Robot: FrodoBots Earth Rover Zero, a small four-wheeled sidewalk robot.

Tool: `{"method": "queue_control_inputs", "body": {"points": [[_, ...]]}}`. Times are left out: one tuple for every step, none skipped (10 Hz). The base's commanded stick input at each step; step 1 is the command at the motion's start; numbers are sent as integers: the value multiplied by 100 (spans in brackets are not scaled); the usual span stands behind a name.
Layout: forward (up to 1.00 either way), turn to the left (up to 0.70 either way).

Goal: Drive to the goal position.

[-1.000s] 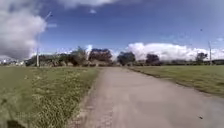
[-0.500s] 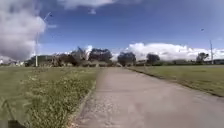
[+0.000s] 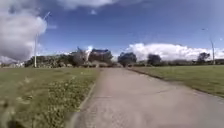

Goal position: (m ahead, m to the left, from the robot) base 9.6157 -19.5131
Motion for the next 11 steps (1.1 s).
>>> {"method": "queue_control_inputs", "body": {"points": [[70, 0], [70, 0], [70, 0], [70, 0], [70, 0], [65, 0], [32, 0], [0, 0], [0, 0], [0, 0], [0, 0]]}}
